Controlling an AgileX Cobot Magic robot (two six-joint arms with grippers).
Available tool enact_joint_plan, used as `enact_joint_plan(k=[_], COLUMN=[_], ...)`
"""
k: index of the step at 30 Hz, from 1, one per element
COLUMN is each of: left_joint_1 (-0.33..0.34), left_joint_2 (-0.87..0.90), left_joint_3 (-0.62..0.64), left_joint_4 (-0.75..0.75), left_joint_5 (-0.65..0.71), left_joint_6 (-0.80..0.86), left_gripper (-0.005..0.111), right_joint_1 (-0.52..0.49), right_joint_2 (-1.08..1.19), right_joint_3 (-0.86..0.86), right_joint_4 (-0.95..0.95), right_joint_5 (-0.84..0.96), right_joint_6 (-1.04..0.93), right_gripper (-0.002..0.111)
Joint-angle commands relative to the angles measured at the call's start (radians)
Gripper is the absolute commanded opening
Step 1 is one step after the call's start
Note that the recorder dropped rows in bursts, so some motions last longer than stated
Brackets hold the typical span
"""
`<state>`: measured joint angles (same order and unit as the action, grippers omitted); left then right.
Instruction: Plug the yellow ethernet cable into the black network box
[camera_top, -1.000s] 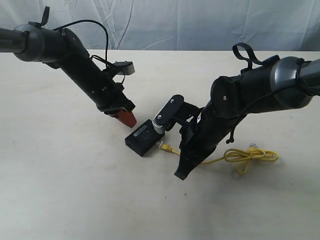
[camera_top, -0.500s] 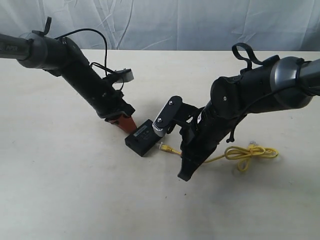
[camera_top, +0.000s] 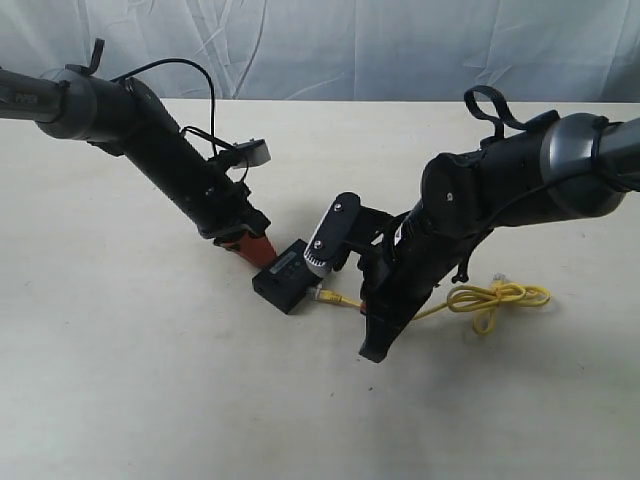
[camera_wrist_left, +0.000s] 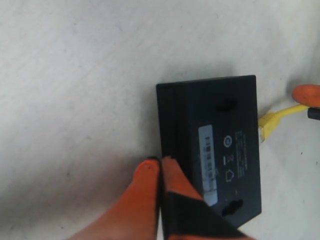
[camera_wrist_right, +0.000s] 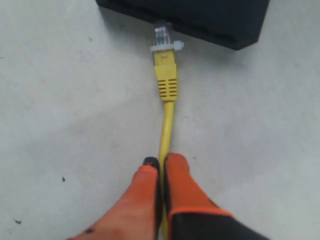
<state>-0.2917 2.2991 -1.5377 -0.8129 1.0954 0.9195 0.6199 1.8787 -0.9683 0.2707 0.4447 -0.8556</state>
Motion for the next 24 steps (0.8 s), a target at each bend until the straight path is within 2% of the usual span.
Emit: enact_joint_plan(k=[1, 24], left_joint_1=[0.000, 0.000], left_joint_2=[0.003, 0.003], left_joint_3=[0.002, 0.002], left_joint_4=[-0.016, -0.001], left_joint_5=[0.007, 0.003], left_joint_6=[0.007, 0.007], left_gripper=[0.000, 0.000], right_joint_1=[0.000, 0.000], right_joint_2=[-0.001, -0.038], right_joint_3=[0.007, 0.007], right_joint_4=[0.007, -0.029], right_joint_5=[-0.005, 0.004], right_joint_6=[-0.007, -0.001], right_gripper=[-0.001, -0.001])
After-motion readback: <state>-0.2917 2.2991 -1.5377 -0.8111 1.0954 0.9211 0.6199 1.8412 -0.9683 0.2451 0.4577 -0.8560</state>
